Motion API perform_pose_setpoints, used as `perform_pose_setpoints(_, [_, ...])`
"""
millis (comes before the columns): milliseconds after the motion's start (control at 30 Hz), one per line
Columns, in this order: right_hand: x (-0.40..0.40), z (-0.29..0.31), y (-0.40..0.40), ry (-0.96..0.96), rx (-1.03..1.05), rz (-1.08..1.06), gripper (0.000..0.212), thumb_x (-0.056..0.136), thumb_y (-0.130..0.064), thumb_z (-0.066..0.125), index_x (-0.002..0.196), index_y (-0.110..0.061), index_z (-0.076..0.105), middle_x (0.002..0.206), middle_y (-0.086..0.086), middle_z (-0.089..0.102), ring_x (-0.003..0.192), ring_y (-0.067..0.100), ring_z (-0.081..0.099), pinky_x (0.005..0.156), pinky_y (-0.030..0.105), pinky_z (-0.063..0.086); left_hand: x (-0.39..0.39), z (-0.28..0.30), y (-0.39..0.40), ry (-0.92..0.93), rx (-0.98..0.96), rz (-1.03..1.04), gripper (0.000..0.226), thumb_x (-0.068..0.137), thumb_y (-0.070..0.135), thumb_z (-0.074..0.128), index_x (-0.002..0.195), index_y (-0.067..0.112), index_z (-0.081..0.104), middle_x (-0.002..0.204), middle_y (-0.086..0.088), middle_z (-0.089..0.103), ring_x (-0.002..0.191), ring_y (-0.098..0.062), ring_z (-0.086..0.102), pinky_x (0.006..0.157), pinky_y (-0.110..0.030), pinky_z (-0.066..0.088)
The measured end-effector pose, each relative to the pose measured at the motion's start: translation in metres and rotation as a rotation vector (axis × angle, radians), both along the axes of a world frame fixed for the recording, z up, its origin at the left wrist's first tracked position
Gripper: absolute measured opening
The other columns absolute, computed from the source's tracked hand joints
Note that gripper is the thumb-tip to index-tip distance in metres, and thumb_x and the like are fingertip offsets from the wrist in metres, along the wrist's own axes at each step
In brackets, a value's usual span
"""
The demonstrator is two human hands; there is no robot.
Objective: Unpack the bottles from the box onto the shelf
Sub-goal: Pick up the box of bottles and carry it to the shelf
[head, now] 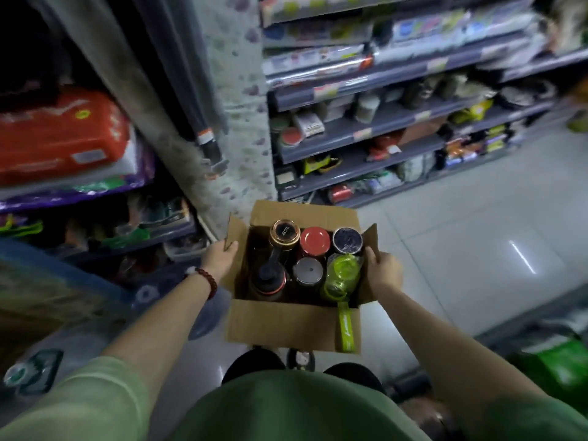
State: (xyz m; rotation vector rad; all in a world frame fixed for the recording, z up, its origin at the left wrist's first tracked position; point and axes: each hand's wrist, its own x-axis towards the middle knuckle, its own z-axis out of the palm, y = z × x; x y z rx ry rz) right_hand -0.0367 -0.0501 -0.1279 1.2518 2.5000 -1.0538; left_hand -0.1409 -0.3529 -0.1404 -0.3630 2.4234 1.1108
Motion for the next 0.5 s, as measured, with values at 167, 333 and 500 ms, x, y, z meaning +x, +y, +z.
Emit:
perform_pose_setpoints(167, [0.017, -0.002, 0.047, 0.019, 0.01, -0.249, 0.042, 0.099, -0.034, 0.044, 0.076, -0.004, 0.06, 0.074, 0.015, 0.059, 0.08, 0.036, 0.062, 0.062, 0.035, 0.039, -0.056, -0.014, 0.076, -0.045, 0.031, -0.272, 0.039, 0.098, 0.029, 0.045, 0.093, -0.007, 0.061, 0.089, -0.027, 0.063, 0.087, -0.037, 0.062, 0.078, -0.047, 0.049])
perform_pose_setpoints(333, [0.043, -0.004, 0.08, 0.034, 0.018, -0.559, 0.042, 0.1, -0.031, 0.045, 0.073, -0.002, 0.06, 0.065, 0.012, 0.055, 0.068, 0.03, 0.054, 0.06, 0.033, 0.037, -0.1, -0.015, 0.166, -0.115, 0.101, -0.514, 0.032, 0.098, 0.028, 0.043, 0.094, 0.0, 0.059, 0.087, -0.018, 0.059, 0.085, -0.03, 0.058, 0.08, -0.038, 0.048])
perform_pose_setpoints(500, [0.066, 0.007, 0.112, 0.062, 0.059, -0.777, 0.041, 0.1, -0.027, 0.048, 0.089, 0.007, 0.069, 0.078, 0.021, 0.06, 0.073, 0.03, 0.056, 0.065, 0.032, 0.034, -0.114, -0.004, 0.262, -0.073, 0.041, -0.747, 0.035, 0.099, 0.022, 0.044, 0.067, 0.008, 0.048, 0.064, -0.007, 0.047, 0.075, -0.024, 0.051, 0.068, -0.03, 0.033])
